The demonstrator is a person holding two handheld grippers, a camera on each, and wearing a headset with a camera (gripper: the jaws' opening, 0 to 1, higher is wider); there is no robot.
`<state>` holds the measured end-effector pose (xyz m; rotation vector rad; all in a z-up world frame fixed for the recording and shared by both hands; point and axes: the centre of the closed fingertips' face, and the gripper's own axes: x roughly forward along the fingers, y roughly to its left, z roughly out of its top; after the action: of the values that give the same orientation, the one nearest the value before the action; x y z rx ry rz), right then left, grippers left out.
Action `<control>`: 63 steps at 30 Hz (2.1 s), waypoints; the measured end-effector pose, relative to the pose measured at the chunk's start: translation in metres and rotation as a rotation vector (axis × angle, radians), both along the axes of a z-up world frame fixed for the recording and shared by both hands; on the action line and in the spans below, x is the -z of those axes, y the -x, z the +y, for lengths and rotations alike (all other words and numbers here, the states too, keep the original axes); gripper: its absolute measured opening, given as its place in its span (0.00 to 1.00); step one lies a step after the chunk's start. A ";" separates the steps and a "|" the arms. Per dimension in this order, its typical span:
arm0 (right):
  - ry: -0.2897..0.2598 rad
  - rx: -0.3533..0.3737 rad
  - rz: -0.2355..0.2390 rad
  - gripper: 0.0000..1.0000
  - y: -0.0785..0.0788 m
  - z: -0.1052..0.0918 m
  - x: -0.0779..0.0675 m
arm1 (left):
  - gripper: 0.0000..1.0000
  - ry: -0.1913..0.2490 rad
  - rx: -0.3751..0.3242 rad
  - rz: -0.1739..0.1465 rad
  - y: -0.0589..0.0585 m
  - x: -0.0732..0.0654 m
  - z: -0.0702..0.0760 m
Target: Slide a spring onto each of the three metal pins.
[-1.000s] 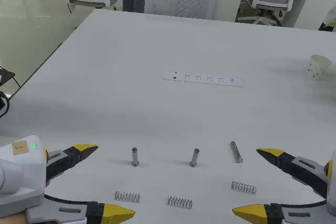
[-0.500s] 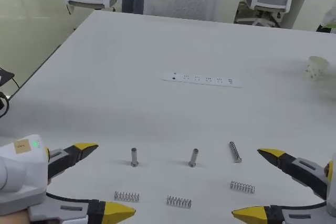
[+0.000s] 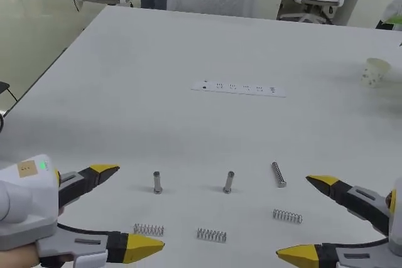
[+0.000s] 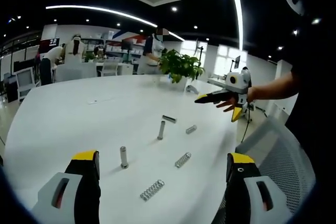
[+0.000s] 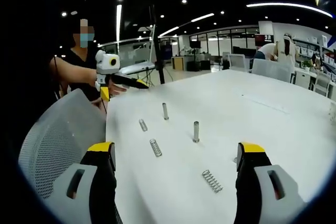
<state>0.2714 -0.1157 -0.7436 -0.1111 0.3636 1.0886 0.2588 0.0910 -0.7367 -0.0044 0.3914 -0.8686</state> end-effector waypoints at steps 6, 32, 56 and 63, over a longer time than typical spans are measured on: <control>0.002 -0.009 0.001 0.96 -0.001 0.002 0.003 | 0.98 -0.004 0.004 0.006 0.001 0.004 -0.001; 0.005 -0.007 0.001 0.99 -0.006 0.004 0.006 | 0.98 -0.016 -0.008 0.003 0.001 -0.003 0.002; 0.014 -0.012 0.011 0.99 -0.006 0.004 0.008 | 0.98 -0.014 -0.003 0.001 -0.001 -0.002 0.003; 0.019 -0.011 0.013 0.98 -0.006 0.004 0.007 | 0.98 -0.010 -0.001 0.003 -0.001 -0.002 0.001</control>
<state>0.2774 -0.1116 -0.7502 -0.1227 0.3852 1.0969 0.2599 0.0918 -0.7350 0.0033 0.3980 -0.8653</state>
